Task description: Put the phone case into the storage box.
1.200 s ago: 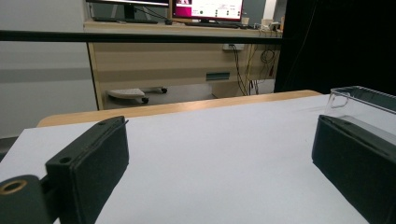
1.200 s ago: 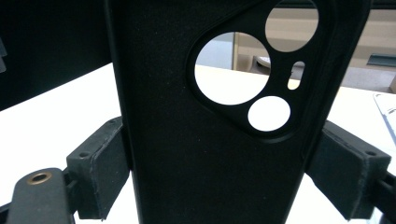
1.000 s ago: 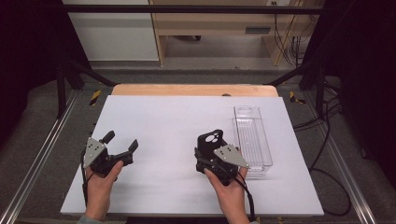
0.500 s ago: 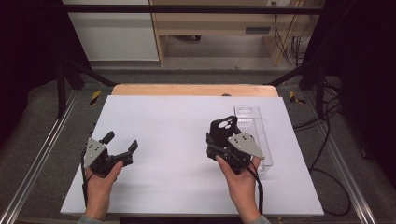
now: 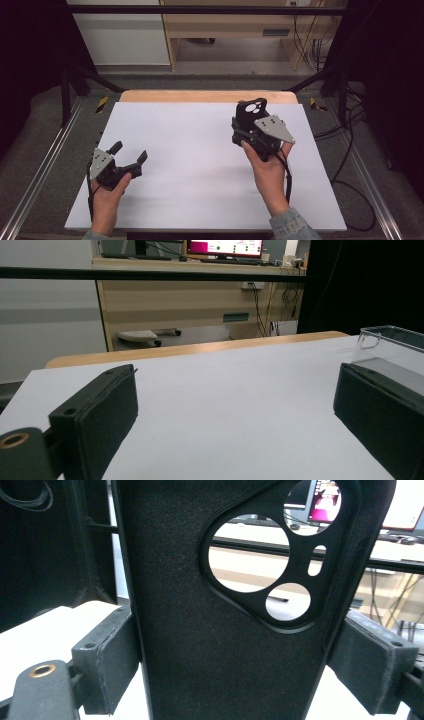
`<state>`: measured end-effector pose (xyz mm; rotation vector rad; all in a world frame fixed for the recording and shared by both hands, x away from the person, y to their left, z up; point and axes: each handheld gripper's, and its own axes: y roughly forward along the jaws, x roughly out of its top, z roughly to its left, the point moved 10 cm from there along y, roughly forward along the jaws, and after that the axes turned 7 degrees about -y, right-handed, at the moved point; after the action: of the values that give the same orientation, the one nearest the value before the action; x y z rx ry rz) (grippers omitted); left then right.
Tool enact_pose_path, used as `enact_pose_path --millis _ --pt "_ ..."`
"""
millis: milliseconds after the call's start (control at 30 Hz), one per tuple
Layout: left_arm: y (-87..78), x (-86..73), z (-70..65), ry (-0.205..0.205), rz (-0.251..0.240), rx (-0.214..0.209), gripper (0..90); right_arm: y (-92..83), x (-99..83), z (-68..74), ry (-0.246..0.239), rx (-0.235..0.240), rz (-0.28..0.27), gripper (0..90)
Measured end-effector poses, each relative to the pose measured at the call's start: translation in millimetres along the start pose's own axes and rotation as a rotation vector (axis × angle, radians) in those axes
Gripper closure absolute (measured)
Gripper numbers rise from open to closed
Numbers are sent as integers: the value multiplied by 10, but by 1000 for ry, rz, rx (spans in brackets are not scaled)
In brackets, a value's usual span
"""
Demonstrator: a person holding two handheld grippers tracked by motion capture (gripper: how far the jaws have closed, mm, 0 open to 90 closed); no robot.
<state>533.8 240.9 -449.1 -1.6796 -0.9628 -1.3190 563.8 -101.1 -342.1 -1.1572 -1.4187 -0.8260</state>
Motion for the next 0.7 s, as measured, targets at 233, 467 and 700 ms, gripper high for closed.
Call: enact_pose_path --millis 233,467,700 --pt "-4 -9 19 -6 2 0 43 150 47 -309 -9 -57 37 143" --pt "17 -52 -10 -4 15 -6 43 266 56 -569 72 -76 71 143" --pt "17 -60 12 -9 18 -4 43 353 37 -782 45 -115 101 143"
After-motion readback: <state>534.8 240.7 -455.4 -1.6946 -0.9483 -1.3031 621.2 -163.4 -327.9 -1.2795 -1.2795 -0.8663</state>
